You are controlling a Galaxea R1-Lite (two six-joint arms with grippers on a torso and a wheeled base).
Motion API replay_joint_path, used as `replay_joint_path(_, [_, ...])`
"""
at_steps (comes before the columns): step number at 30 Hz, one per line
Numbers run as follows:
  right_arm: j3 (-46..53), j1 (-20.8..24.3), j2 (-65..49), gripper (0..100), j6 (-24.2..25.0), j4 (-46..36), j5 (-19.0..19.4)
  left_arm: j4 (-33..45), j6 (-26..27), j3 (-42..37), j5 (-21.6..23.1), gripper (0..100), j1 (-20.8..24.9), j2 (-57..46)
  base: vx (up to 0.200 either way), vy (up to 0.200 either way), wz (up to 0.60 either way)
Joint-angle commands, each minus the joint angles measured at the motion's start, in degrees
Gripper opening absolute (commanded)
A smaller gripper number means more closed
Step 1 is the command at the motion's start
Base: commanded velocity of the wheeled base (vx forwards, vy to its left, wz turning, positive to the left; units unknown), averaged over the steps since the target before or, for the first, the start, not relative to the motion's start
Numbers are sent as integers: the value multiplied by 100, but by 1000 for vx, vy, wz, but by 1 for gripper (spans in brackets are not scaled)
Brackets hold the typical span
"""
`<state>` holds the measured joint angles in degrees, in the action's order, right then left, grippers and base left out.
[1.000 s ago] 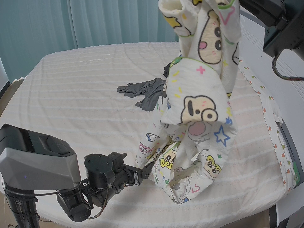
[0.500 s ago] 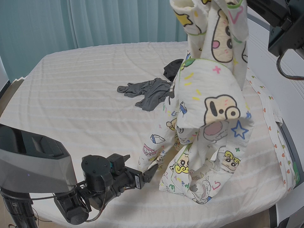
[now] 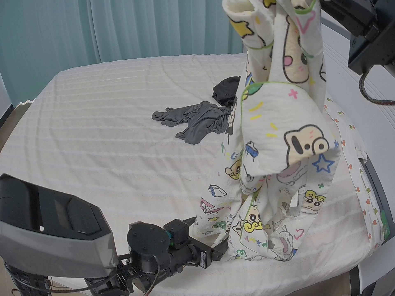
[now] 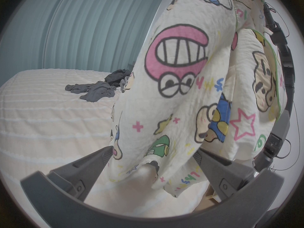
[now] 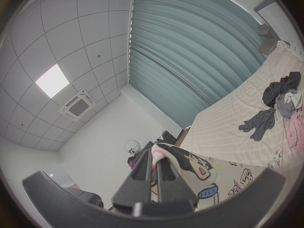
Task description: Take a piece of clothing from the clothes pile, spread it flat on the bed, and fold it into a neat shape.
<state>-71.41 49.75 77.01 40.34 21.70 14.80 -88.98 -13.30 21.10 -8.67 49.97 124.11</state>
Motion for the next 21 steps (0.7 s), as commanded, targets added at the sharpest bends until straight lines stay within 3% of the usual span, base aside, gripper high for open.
replay_joint_path(1, [5,0,-10,0,0,1,-3,-14,3,105,-12,100,74,16,0,0,0])
replay_joint_path(11, [-4,-9,-10,0,0,10,-3,-5,-50,421,-74,100,57,192,0,0,0])
replay_joint_path(12, [-4,-9,-19,0,0,10,-3,-5,-59,421,-65,0,57,210,0,0,0])
replay_joint_path(21, [5,-62,-54,0,0,10,-3,-5,-612,403,-21,0,57,271,0,0,0])
